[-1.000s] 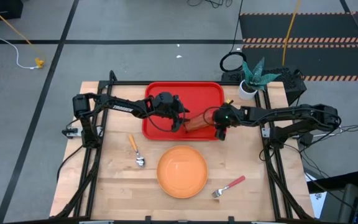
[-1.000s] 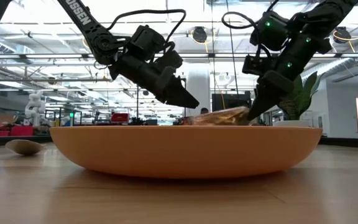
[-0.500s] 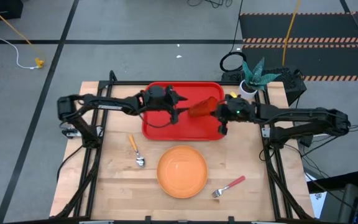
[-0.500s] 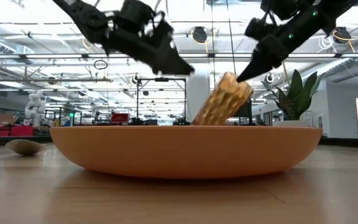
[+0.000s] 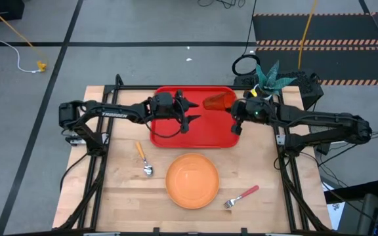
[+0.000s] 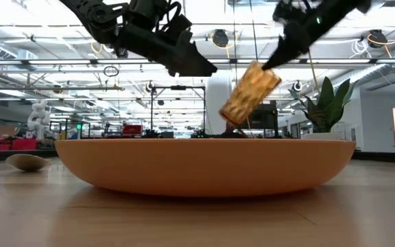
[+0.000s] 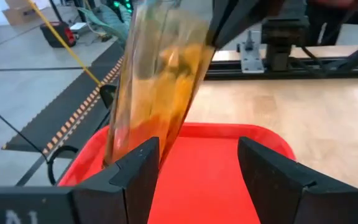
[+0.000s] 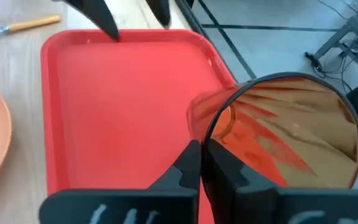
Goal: Pick and place plate/cup/fork/spoon on tray
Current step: Put the brown cup on the red serving tray
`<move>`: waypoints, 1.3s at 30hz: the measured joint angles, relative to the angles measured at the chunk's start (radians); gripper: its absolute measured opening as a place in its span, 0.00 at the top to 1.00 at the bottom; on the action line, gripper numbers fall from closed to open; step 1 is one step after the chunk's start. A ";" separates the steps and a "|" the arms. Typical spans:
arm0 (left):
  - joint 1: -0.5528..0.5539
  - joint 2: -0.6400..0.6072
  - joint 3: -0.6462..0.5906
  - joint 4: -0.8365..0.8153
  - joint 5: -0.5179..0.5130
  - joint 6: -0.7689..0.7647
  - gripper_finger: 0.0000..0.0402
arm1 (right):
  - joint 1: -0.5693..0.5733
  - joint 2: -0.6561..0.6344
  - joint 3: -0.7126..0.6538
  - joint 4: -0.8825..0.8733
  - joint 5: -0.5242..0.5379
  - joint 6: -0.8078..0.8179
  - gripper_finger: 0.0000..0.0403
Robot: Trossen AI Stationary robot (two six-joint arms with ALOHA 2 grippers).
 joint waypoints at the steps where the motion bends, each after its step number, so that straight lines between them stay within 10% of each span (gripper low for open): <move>1: 0.000 -0.001 0.000 0.008 -0.008 0.000 0.46 | 0.000 0.010 0.041 -0.059 0.001 -0.006 1.00; 17: 0.000 -0.002 0.000 0.043 -0.027 -0.026 0.46 | -0.008 0.357 0.608 -0.523 0.102 -0.144 1.00; 39: -0.033 -0.002 0.000 0.035 -0.014 -0.050 0.46 | -0.266 0.674 0.881 -0.743 -0.084 -0.255 1.00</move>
